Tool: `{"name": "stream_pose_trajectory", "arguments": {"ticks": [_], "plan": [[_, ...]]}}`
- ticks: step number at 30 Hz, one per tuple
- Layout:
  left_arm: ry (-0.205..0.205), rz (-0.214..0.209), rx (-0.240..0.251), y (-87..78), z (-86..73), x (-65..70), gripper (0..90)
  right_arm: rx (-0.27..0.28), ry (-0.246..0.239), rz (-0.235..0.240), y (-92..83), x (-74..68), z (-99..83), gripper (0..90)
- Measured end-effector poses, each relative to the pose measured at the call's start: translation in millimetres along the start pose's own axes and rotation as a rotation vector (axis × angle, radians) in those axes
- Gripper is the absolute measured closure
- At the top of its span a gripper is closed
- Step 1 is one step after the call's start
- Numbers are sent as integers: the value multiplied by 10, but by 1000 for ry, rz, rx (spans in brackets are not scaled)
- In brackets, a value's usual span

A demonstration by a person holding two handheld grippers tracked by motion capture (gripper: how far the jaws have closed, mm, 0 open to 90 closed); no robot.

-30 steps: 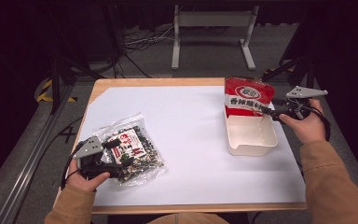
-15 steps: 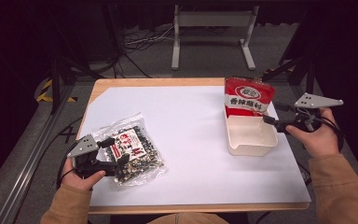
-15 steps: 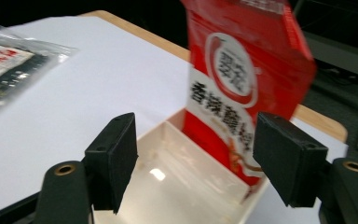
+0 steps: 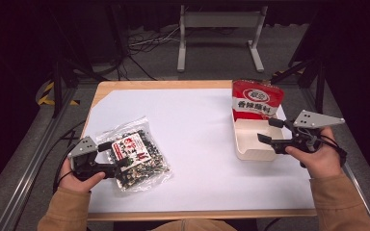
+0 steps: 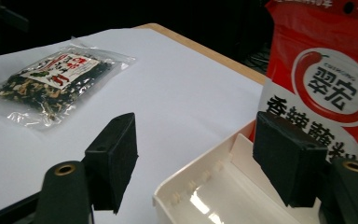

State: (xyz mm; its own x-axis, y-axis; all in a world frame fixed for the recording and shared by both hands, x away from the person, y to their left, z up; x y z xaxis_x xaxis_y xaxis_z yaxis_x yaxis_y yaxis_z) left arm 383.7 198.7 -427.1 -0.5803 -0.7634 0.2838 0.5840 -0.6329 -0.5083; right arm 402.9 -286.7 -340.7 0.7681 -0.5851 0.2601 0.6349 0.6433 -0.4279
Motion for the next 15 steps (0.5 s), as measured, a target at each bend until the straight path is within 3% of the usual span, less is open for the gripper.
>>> {"name": "stream_pose_trajectory", "arguments": {"ticks": [4,13,14,15], "plan": [[11,21,-18,3,-18,-25,144,17,-7,13,27,-93,4,309],[-27,48,-9,7,-1,-99,142,9,-53,57,140,-355,-34,316],[-58,84,-19,35,-4,-141,142,9,-53,57,140,-355,-34,316],[-65,92,-20,48,-2,-160,139,4,-53,67,174,-395,-51,316]]}}
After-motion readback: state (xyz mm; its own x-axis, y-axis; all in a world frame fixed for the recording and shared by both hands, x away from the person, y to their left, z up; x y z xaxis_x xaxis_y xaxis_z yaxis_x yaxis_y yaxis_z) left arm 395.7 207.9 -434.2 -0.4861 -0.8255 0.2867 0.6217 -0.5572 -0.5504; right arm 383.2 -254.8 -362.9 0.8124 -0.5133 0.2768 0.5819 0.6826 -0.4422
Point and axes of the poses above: each handheld gripper's, and its own axes: y roughly forward along the jaws, z roughly out of its top, x roughly to its right, the point moved 7 cm from there along y, roughly forward along the jaws, and after that the axes turned 12 degrees about -y, right-handed, at the moved point
